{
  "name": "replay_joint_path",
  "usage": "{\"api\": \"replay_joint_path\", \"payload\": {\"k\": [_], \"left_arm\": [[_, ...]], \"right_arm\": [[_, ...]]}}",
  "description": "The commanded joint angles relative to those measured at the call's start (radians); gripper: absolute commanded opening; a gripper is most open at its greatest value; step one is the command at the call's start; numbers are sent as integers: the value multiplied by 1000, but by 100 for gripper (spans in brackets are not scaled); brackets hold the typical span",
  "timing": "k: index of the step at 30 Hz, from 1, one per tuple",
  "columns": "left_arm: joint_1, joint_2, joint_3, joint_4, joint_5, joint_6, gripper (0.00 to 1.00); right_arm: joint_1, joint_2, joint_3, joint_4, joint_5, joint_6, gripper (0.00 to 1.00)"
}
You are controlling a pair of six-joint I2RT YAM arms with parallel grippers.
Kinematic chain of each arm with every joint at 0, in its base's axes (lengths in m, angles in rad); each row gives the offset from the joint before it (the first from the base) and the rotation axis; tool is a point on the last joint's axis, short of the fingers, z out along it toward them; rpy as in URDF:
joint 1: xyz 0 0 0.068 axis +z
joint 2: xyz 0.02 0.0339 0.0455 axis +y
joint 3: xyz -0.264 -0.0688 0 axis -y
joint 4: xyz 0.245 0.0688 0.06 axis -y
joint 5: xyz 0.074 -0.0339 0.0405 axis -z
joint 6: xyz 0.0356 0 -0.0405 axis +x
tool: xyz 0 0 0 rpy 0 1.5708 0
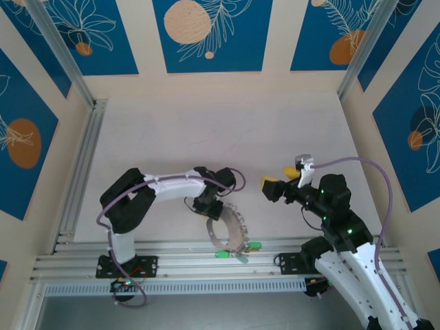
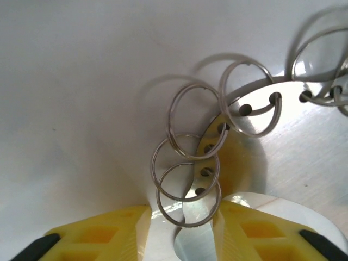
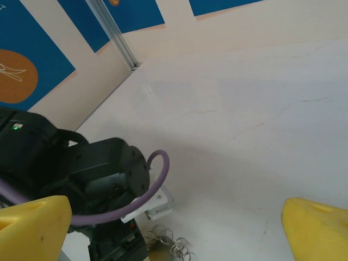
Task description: Put the keys on the keyring
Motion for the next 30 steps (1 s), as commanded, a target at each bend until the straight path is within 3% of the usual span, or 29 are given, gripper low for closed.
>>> {"api": "replay_joint_path", "payload": {"k": [1,21,30], "left_arm": [[89,82,43,44,-225,82,32],[246,177,240,74,-263,213,25],[263,197,317,69,-291,254,26]], "right_arm": [[-5,-7,21,-32,-17,-11,99],[-8,-9,-22,-31,-22,41,99],[-16,12,-28,-22,37,55,99]]}}
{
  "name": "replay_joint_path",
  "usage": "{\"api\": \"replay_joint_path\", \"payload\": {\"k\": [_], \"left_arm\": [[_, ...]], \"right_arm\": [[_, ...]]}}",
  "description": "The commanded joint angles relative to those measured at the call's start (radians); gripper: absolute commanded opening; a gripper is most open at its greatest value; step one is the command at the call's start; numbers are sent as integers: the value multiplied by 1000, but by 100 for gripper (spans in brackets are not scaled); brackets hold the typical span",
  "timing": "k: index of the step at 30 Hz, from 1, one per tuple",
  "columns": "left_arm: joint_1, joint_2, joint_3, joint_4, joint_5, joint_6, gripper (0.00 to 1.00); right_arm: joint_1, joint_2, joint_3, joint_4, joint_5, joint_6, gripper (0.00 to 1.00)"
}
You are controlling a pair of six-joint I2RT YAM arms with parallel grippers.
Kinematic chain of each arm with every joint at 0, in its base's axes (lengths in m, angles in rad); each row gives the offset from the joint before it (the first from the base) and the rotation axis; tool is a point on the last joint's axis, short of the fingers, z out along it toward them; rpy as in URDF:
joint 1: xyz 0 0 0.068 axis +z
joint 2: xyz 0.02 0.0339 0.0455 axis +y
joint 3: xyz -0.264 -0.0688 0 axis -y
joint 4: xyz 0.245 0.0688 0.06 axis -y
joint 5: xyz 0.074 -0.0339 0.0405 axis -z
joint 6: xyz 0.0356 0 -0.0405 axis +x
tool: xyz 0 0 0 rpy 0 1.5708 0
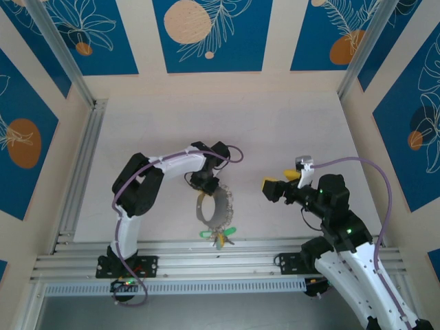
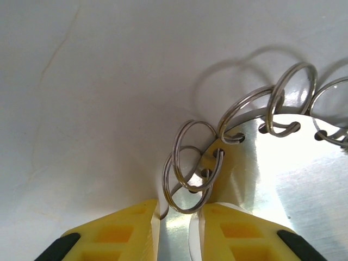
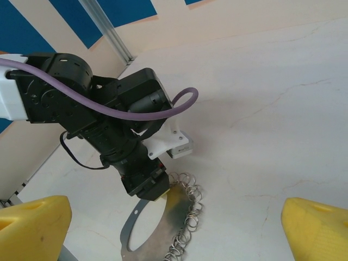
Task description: Put the keys on the keyring
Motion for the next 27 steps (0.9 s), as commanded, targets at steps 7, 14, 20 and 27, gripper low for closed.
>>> {"api": "replay_joint_path", "payload": {"k": [7,14,20,27], "left_arm": [[118,31,61,219,-204,32,27],[99,-22,17,237,-174,19,29],[55,-299,-220,283,-115,-57,69],[-78,-688,-506,271,-63,-260,95]], "right_arm": [[-17,7,18,-24,57,4,99],[-18,-9,17,-54,87,15,99],[-16,-9,-13,-51,101,21,99],[-18,-7,-30,-72,100,14,99]]}}
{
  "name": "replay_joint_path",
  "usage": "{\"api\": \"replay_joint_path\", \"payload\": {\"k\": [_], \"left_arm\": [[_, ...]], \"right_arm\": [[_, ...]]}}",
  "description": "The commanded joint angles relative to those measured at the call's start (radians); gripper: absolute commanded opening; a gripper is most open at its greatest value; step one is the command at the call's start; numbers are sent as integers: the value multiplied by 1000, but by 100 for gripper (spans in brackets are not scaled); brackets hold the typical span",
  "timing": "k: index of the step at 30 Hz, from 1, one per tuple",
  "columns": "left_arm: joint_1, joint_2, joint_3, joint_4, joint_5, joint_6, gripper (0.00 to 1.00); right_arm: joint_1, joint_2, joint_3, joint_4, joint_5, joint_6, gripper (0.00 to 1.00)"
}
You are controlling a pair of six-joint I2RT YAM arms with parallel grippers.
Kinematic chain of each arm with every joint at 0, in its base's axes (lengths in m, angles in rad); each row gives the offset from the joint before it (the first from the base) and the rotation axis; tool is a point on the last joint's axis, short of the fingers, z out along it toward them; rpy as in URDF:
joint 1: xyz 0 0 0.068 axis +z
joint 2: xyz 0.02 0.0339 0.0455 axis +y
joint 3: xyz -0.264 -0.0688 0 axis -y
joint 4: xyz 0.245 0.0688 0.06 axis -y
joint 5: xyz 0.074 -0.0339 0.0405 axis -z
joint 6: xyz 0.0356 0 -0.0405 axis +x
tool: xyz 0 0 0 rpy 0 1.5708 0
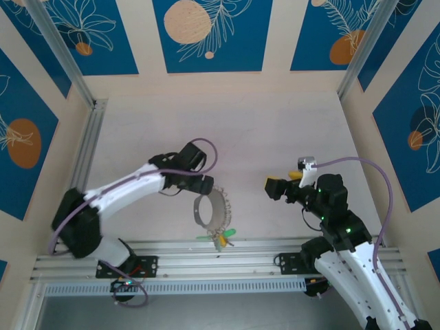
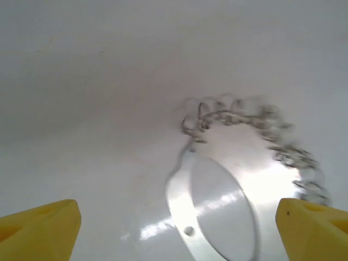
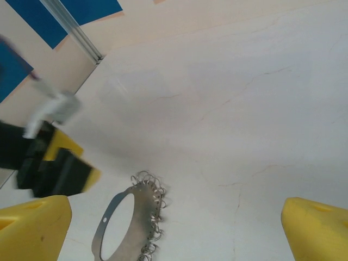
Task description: Put the keys on the keyring
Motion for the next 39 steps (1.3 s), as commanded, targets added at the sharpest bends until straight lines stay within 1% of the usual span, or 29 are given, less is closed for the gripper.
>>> {"api": "replay_joint_path", "payload": {"k": [1,4,6,8,11,17,21,23,24,27,32,39], "left_arm": [[-61,-104,-137,24,10,-154,97],[-92,-174,-232,68,34,-237,98],[-111,-191,-281,116,54,-285,98],[-144,-183,-313,149,52,-324,97],[-198,-132,-330,177,32,-358,92],[-292,-49,-345,228,29,-426,75],[-374,-30,-336,188,10,-452,59],[-398,-32,-337,158,-6,-460,50],[-406,-34,-345,155,-4,-465,47],[-421,-30,-366,178,21,-473,45],[-430,10,-354,160,18,-451,42],[-451,68,-342,202,41,-443,41]], "right_arm": [[-4,-11,-27,-18,13,9,99],[-7,-11,-35,-1,-5,23,99],[-6,-8,-35,8,-19,28,99],[-7,-7,-28,5,-23,25,99],[-7,-11,-25,-11,-19,14,99],[-7,-32,-37,-27,-21,10,99],[-6,-32,-38,-24,-24,2,99],[-7,-28,-41,-18,-29,0,99],[-7,-27,-44,-14,-29,3,99],[-8,-25,-49,-6,-29,5,99],[-8,-25,-50,-5,-23,12,99],[-10,-25,-48,-9,-18,3,99]]}}
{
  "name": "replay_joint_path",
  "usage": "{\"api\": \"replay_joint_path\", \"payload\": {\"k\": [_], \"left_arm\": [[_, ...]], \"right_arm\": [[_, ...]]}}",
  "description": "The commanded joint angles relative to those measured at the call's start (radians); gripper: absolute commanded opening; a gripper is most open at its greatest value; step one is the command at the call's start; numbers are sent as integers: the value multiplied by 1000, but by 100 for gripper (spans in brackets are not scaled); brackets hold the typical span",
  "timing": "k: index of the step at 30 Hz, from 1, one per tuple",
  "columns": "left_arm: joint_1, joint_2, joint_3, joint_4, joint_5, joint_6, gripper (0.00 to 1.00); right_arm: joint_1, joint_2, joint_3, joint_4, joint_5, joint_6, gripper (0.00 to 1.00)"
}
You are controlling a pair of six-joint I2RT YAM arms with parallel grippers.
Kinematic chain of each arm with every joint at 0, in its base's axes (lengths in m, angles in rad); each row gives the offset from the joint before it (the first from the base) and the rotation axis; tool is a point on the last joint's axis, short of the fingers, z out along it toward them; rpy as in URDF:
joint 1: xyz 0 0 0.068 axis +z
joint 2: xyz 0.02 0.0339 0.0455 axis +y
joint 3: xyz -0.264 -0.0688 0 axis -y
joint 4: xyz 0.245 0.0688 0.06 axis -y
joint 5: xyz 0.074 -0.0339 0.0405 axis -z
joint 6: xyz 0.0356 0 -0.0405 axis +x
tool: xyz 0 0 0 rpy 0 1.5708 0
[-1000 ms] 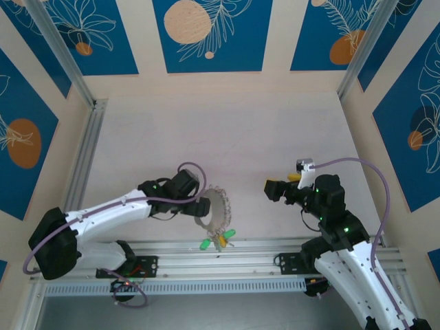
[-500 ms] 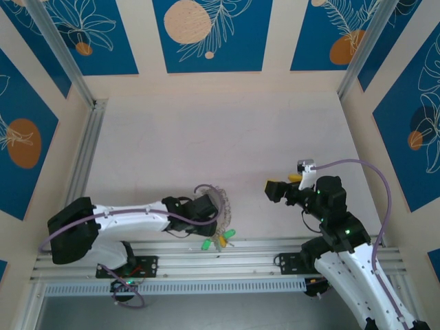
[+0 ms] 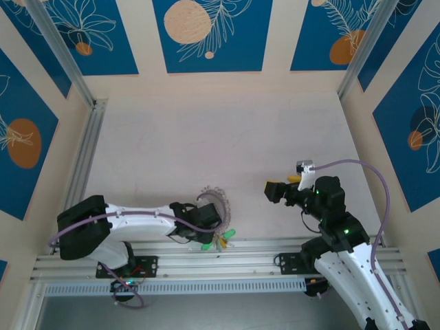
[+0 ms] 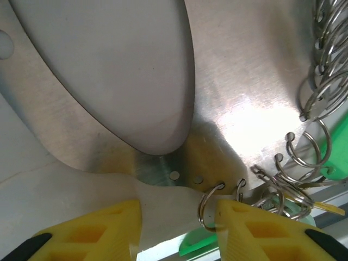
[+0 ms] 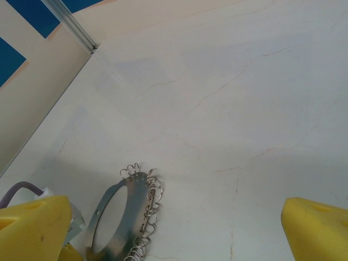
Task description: Put the keys on the keyring
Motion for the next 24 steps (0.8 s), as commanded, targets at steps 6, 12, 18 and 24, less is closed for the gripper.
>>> {"api": "replay_joint_path", "payload": {"k": [6,12,18,24], "left_arm": [[-33,19,15,0,26,2,39],[-52,5,6,29,24,-30,39],[-53,57,8,72,20,-33,35],[-54,54,0,67,8,-47,7]], "right_arm": [[-9,-5,-10,3,-11,-8,99],[-11,-5,-16,10,-12,-7,99],[-13,-8,-5,-4,-11,-12,99],[-14,-11,-6,1,-10,-12,99]]}}
